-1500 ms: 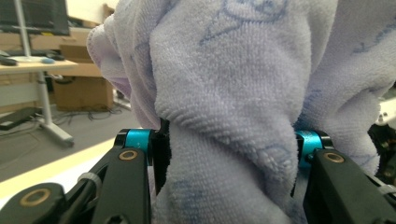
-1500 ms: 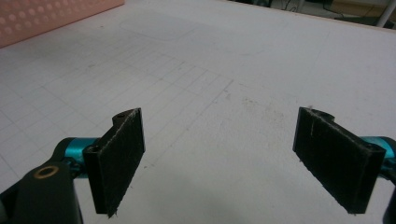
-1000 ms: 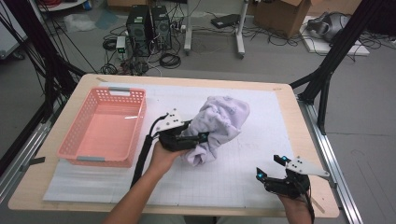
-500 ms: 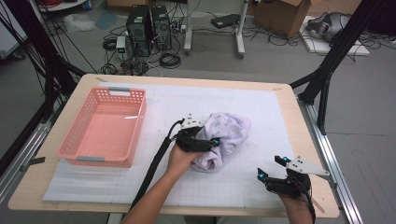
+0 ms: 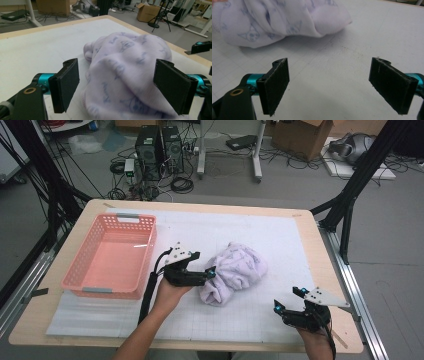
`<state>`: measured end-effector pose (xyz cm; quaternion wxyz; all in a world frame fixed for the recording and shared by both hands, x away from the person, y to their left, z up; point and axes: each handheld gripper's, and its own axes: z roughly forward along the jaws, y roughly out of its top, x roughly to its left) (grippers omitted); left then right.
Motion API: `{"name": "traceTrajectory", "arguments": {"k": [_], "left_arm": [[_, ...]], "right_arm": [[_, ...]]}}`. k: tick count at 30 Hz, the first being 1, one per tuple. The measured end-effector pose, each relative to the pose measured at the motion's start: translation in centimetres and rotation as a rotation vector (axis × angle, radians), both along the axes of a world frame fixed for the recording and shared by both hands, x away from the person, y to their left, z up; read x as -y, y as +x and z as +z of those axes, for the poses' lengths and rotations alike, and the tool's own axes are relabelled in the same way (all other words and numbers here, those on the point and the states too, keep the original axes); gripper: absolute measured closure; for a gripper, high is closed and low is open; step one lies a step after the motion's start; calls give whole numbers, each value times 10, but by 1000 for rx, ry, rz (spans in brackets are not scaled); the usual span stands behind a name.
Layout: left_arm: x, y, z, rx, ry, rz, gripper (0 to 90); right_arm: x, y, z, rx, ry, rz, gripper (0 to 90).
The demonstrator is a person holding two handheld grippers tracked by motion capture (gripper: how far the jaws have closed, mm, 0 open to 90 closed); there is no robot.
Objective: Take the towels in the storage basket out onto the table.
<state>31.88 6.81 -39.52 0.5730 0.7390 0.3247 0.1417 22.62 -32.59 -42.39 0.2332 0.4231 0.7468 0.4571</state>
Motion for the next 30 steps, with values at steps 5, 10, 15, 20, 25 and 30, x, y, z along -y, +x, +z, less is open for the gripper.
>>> {"name": "traceTrajectory", "arguments": {"k": [5, 10, 15, 20, 25, 30], "left_arm": [[-16, -16, -10, 2, -10, -5, 215], [-26, -33, -27, 8, -23, -7, 215], [-34, -44, -33, 46, 4, -7, 214], [-36, -46, -33, 57, -2, 0, 218], [-40, -48, -33, 57, -6, 15, 219], [-41, -50, -34, 51, -9, 20, 219]], "right_arm": [[2, 1, -1, -1, 0, -6, 152], [2, 1, -1, -5, 1, -11, 153], [4, 2, -2, -10, 10, -30, 152], [2, 4, -3, -11, 4, -33, 153], [-1, 5, -3, -14, -1, -26, 153], [-1, 4, -3, -13, -3, -20, 153]]}}
